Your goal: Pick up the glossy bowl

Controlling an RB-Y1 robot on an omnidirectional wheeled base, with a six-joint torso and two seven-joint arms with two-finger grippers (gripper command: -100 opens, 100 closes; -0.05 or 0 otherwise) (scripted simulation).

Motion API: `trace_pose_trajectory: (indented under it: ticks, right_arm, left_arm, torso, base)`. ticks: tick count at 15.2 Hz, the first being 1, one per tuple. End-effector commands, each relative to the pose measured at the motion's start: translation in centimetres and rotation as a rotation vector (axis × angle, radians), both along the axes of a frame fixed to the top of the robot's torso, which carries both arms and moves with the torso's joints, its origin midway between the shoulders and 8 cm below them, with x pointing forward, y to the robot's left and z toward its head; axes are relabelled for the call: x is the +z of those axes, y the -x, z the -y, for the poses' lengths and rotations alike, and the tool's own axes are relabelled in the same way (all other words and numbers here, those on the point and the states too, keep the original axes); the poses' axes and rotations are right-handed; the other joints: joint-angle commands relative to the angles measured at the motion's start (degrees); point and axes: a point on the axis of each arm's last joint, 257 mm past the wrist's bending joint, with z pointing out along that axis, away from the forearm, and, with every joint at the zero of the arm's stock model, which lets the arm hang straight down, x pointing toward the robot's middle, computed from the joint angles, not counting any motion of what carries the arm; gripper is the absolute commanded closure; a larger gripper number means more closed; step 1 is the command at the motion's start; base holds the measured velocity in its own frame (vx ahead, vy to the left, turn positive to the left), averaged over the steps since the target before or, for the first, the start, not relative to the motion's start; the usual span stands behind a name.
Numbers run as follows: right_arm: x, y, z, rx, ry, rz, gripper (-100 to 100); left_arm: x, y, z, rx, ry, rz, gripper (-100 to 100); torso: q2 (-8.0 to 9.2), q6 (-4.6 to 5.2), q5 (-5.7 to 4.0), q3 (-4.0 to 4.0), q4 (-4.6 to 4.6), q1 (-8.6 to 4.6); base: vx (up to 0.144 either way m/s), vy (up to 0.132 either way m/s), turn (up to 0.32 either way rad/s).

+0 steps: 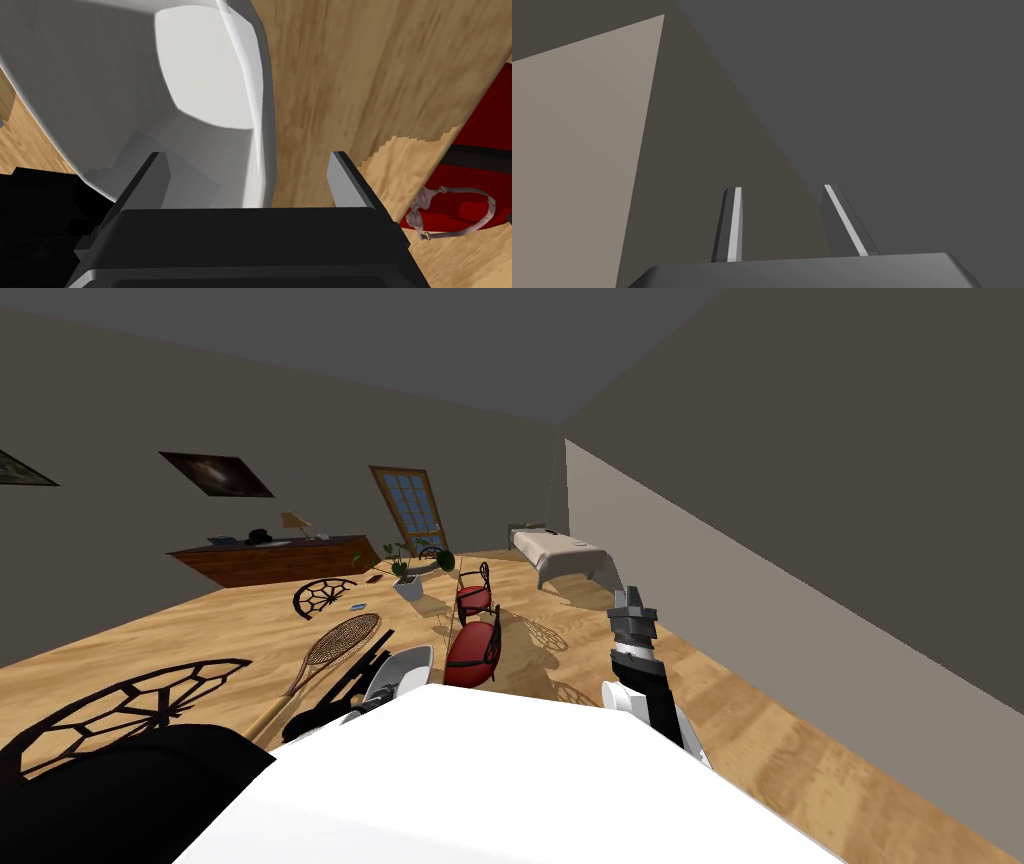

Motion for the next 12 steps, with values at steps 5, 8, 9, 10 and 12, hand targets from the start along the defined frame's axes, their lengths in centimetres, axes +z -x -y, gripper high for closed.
trace_pose_trajectory:
  ticks: [5,8,9,10,12]
  right_arm:
    - [0.0,0.0,0.0,0.0,0.0,0.0,0]
    - [0.0,0.0,0.0,0.0,0.0,0.0,0]
    - [0.0,0.0,0.0,0.0,0.0,0.0,0]
    - [0.0,0.0,0.0,0.0,0.0,0.0,0]
    - [0.0,0.0,0.0,0.0,0.0,0.0,0]
  left_arm:
    - [-0.3,-0.1,0.0,0.001,0.0,0.001,100]
    - [0.4,0.1,0.0,0.0,0.0,0.0,100]
    - [0.6,0.2,0.1,-0.001,0.0,-0.001,100]
    - [1.0,0.4,0.1,-0.002,0.0,-0.002,100]
    - [0.8,0.4,0.1,-0.001,0.0,-0.002,100]
  torso:
    - [0.01,0.01,-0.02,0.01,0.01,-0.04]
    - [-0.03,0.04,-0.11,0.02,0.07,-0.06]
    - [-0.02,0.04,-0.16,0.03,0.08,-0.1]
    - [-0.02,0.04,-0.19,0.04,0.1,-0.15]
    - [0.0,0.04,-0.23,0.06,0.11,-0.22]
  base:
    - [-0.003,0.003,0.0]
    - [0.001,-0.002,0.002]
    - [0.004,-0.011,0.013]
    - [0.005,-0.013,0.013]
    - [0.005,-0.009,0.009]
